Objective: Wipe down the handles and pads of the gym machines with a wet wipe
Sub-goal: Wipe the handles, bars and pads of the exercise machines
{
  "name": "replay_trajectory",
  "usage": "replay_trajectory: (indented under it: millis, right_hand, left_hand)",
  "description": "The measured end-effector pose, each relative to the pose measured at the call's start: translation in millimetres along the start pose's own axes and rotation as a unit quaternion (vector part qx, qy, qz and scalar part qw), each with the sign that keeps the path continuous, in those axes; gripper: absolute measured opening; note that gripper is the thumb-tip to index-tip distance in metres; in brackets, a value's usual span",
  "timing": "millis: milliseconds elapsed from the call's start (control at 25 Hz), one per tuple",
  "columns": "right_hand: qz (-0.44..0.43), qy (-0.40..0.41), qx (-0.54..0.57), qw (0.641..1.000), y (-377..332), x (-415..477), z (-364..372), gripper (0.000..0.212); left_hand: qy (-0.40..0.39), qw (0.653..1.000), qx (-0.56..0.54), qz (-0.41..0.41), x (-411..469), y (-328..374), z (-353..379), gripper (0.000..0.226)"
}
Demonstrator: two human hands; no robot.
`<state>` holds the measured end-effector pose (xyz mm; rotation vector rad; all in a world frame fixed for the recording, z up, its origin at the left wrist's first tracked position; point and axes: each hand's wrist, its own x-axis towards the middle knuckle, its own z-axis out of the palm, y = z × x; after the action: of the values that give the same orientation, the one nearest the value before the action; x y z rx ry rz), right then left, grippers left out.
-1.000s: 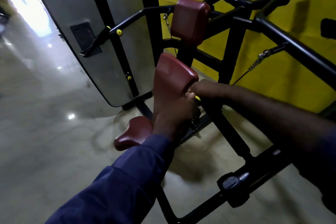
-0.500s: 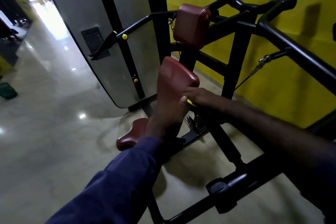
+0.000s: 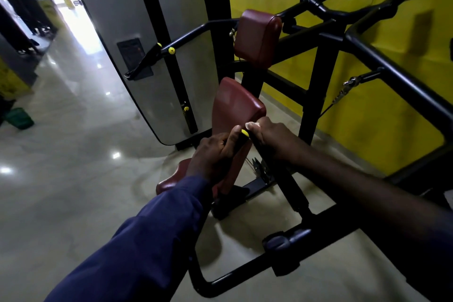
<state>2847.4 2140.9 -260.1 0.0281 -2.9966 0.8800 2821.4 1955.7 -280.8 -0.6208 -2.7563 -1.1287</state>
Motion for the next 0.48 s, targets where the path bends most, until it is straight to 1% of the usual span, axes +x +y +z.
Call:
replay_trajectory:
  millis: [120, 200, 240, 280, 320, 360, 440, 480]
  right_hand:
    - [-0.007, 0.017, -0.085, 0.996, 13, -23, 4, 0.04]
    - [-0.01, 0.014, -0.079, 0.997, 18, -43, 11, 0.034]
    - [-0.009, 0.007, -0.048, 0.999, 19, -50, 13, 0.039]
    - [-0.012, -0.002, -0.004, 1.0, 18, -52, 17, 0.052]
    - [-0.026, 0.007, 0.03, 0.999, 19, -53, 20, 0.06]
    - [-0.054, 0.039, 0.045, 0.997, 20, -51, 19, 0.06]
    - [-0.104, 0.121, 0.034, 0.987, 26, -46, 12, 0.049]
    - [-0.131, 0.147, 0.033, 0.98, 35, -44, 14, 0.045]
  left_hand:
    - [0.009, 1.0, -0.011, 0.004, 1, -2, 2, 0.061]
    - [0.012, 1.0, -0.013, 0.005, 2, -3, 2, 0.06]
    - [0.013, 1.0, -0.009, 0.007, 3, -5, 3, 0.062]
    - [0.013, 1.0, -0.006, 0.008, 4, -7, 3, 0.065]
    - [0.012, 1.0, -0.005, 0.01, 4, -8, 3, 0.067]
    - [0.011, 1.0, -0.006, 0.011, 5, -9, 4, 0.069]
    - [0.013, 1.0, -0.003, 0.01, 5, -9, 5, 0.07]
    - [0.014, 1.0, 0.001, 0.01, 5, -9, 4, 0.069]
